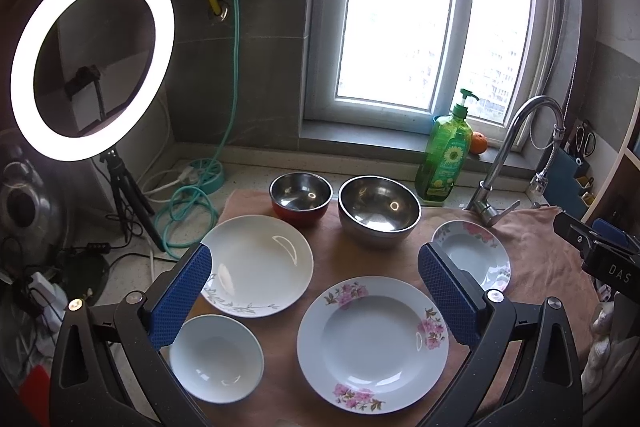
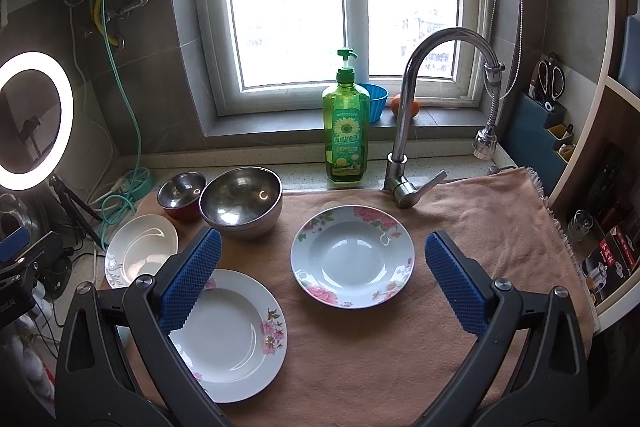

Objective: Organize plates and bowls

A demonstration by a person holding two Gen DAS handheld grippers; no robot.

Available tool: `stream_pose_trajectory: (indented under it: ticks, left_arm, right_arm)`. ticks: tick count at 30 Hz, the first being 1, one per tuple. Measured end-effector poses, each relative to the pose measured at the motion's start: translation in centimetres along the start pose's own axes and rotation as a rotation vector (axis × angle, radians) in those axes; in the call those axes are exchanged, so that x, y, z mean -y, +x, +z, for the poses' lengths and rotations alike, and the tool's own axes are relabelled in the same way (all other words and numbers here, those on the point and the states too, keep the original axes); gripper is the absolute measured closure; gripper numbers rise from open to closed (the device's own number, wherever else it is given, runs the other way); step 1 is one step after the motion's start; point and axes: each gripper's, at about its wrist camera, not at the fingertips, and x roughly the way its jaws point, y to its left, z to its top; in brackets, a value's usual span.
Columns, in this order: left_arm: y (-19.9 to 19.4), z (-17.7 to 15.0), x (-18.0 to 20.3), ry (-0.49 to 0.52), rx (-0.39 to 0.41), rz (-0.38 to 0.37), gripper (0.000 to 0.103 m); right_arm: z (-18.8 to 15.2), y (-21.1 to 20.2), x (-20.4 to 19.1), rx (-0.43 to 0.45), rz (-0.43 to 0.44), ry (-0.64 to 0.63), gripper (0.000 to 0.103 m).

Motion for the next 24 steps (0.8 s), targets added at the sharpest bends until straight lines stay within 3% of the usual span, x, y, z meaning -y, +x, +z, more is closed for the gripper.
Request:
stream_pose_trajectory:
  ticks: [24]
  left_arm:
    - [-0.41, 0.06, 0.31, 0.001, 0.006, -0.004, 0.001]
  right_arm:
    - [-0.06, -0.13, -0.15, 0.000, -0.001, 0.003, 0.000]
